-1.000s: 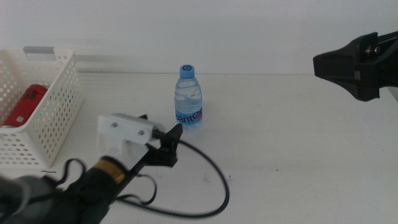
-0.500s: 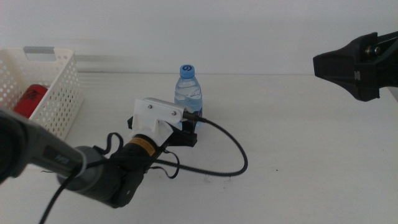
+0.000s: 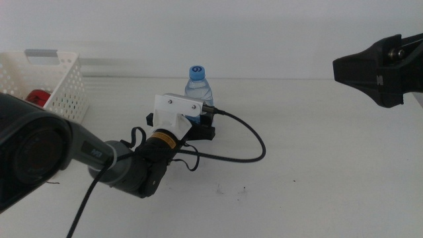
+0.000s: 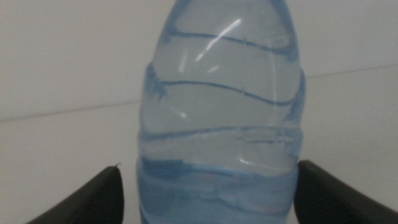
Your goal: Use arms to grab the bottles and put them into the dustbin to the left of the table.
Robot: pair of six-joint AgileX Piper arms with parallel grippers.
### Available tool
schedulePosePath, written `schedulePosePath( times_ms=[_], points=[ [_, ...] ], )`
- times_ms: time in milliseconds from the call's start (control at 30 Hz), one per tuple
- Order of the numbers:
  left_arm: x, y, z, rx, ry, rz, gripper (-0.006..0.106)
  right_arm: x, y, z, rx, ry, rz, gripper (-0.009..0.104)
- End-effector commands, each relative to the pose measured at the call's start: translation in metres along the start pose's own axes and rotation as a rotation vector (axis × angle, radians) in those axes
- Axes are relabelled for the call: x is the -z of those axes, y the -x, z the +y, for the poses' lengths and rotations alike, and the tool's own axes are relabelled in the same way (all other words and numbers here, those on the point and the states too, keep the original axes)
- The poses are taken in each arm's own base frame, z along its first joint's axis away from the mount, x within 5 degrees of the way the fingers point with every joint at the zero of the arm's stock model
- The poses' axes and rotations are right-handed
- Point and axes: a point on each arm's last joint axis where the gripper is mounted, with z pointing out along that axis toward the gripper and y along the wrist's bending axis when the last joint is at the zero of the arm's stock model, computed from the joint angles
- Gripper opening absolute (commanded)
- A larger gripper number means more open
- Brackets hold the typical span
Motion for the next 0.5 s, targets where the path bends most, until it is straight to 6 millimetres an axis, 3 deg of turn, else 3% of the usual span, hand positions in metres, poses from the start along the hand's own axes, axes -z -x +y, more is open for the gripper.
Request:
schedulePosePath(
  times_ms=[0,467],
  points=[
    [-0.008,0.003,0.003,0.007,0.013,-0.018,0.094,0.003,0.003,0.000,0.009,0.001,-0.021,0.090],
    [-0.038,0.003,0.002,-0.017,0.027,-0.027,0.094,0.003,0.003,0.000,0.009,0.001,-0.021,0.090]
  ],
)
